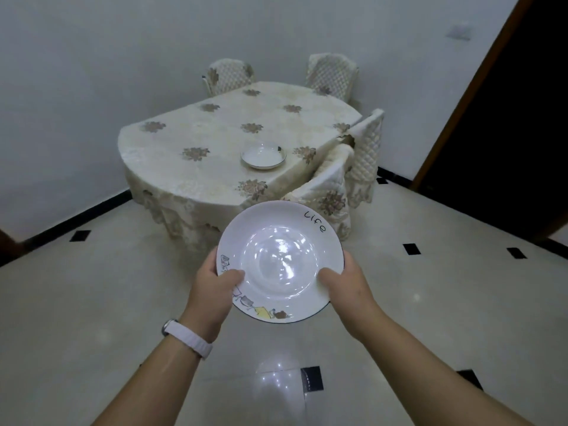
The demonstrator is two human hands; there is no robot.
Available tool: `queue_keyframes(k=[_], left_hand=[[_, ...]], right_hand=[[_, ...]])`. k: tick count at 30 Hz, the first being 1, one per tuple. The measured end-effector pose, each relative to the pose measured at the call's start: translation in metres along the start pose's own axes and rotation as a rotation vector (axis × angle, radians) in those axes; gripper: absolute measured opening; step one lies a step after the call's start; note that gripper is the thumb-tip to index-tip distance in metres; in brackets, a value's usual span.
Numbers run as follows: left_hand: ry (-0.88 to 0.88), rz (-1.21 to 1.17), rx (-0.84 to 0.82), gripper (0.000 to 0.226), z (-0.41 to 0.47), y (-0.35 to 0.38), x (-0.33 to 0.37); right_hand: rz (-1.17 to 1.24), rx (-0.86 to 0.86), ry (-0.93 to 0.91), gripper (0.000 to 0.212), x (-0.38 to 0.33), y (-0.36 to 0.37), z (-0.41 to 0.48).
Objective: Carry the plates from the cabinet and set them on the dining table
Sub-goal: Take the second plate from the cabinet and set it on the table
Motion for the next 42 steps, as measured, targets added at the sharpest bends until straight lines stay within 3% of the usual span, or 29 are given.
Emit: queue_keyframes(k=[15, 24, 29, 42], left_hand=[[-0.051, 0.007, -0.256, 0.045, 0.111, 0.115, 0.012], [-0.057, 0.111, -0.369, 0.047, 0.141, 0.240, -0.003], [-0.074, 0.184, -0.352, 0.048, 0.162, 0.326, -0.007], [-0.037, 0.212, -0.387, 0.046, 0.192, 0.544, 0.011]], right_hand=[[0.047, 0.291, 0.014, 0.051, -0.022, -0.054, 0.081], [0.091, 0.383, 0.017, 0.052, -0.012, -0.151, 0.145], [0.151, 0.375, 0.027, 0.053, -0.018, -0.219, 0.205], [0.170, 0.437, 0.042, 0.037, -0.057, -0.394, 0.316]])
Point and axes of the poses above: each hand's wrist, its own z-axis towards the middle knuckle, its own y-axis out of the palm, x = y × z, the point moved 5 cm from there along z, towards the middle knuckle, and after that the axes turned 6 degrees about x, right-handed, at the moved point
